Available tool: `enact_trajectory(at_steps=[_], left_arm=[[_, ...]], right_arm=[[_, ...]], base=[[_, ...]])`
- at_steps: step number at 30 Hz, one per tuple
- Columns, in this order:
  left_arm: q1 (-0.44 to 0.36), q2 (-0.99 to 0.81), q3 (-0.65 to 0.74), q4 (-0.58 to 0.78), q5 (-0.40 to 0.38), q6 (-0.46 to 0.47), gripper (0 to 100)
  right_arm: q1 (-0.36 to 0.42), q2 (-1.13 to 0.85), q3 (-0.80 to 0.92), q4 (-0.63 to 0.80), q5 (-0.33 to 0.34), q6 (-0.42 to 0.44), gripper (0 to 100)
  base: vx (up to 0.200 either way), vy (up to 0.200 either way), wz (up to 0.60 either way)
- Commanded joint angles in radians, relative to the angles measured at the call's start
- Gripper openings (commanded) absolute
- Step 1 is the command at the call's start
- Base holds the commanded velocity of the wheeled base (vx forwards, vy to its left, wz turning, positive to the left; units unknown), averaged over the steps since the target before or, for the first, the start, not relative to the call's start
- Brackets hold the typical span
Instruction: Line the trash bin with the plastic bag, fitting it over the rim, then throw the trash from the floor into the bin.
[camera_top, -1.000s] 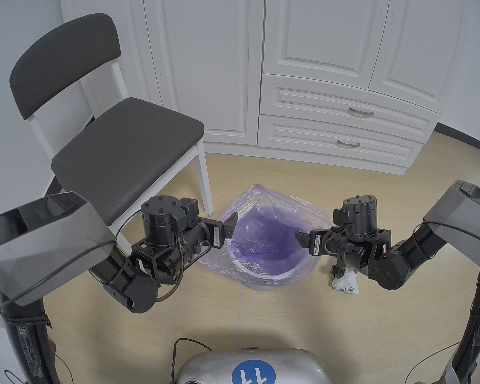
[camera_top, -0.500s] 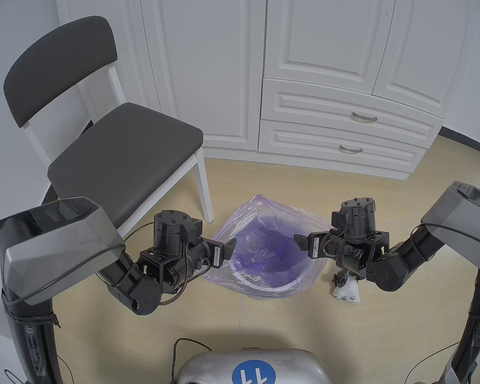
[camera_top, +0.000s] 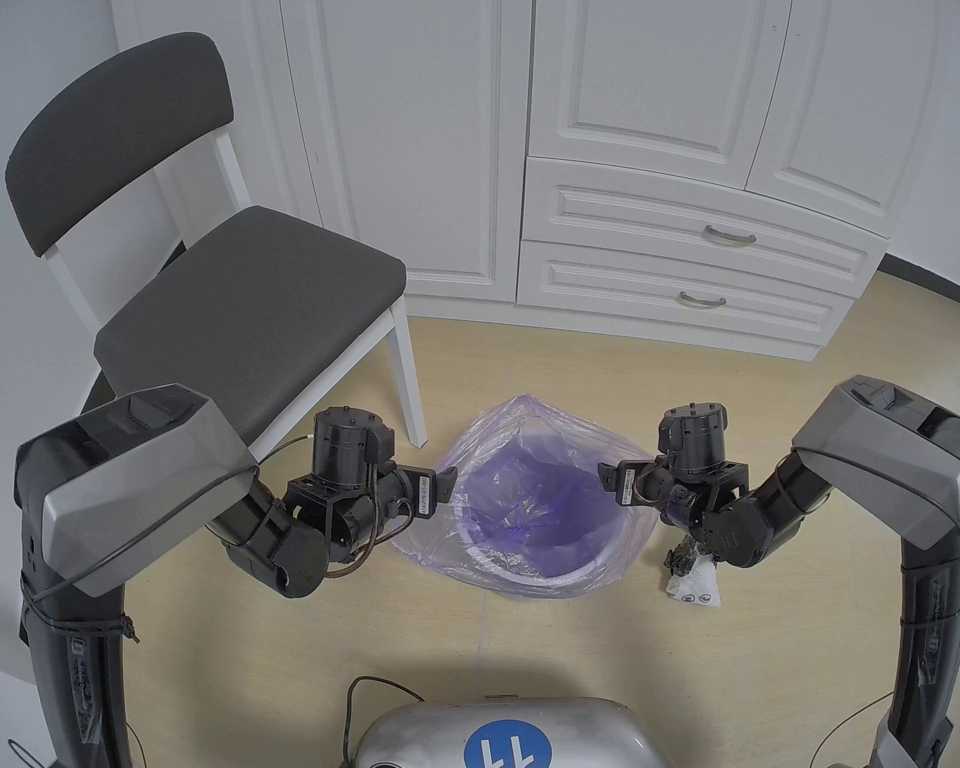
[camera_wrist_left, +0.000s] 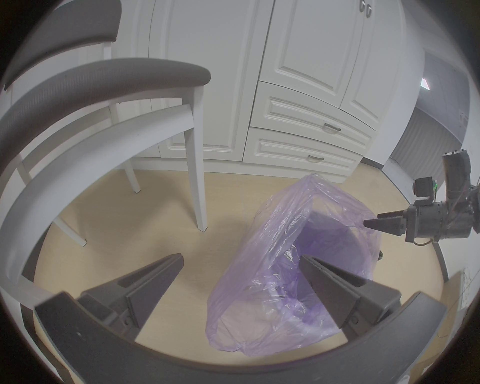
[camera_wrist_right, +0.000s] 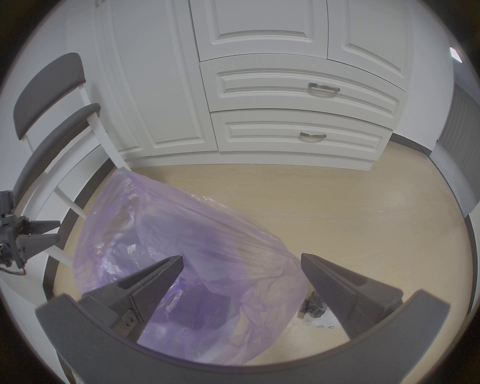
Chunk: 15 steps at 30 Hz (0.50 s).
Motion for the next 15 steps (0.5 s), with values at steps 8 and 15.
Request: enact_trajectory(at_steps=[8, 15], left_arm=[[-0.011, 0.064, -0.014, -0.003, -0.003, -0.006, 100], [0.003, 0.124, -0.080, 0.001, 0.010, -0.020, 100]], right_arm=[[-0.003, 0.122, -0.096, -0.096, -0.014, 0.052, 100], [-0.006, 0.185, -0.154, -0.176, -0.019, 0.076, 100]], base=[[0.000, 0.000, 0.00], [0.000, 0.000, 0.00]])
